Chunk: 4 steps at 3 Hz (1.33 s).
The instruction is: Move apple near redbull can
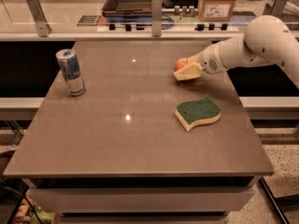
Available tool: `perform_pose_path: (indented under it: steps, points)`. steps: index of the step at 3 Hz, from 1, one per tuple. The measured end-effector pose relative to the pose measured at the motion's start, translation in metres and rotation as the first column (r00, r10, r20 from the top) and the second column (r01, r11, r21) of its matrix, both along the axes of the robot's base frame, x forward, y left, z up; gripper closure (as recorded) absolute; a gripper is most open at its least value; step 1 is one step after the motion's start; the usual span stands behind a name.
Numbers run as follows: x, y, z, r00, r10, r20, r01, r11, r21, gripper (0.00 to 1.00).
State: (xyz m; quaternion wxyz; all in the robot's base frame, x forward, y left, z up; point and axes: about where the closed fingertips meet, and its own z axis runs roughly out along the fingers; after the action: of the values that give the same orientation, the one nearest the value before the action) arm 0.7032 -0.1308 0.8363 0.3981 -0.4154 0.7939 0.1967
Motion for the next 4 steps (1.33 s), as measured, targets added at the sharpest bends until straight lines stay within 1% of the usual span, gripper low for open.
perform_pose_path:
  steps: [1,2,3,4]
  points:
    - [-0.009,0.031,0.025,0.9984,0.045,0.034,-0.045,0.999,-0.013,1.0]
    - [-0.02,0.057,0.053,0.9944,0.068,0.081,-0.066,0.997,-0.035,1.0]
    - [-0.028,0.072,0.074,0.9901,0.08,0.115,-0.075,0.996,-0.046,1.0]
    - [-0.04,0.105,0.088,0.9777,0.155,0.142,-0.15,0.988,-0.045,1.0]
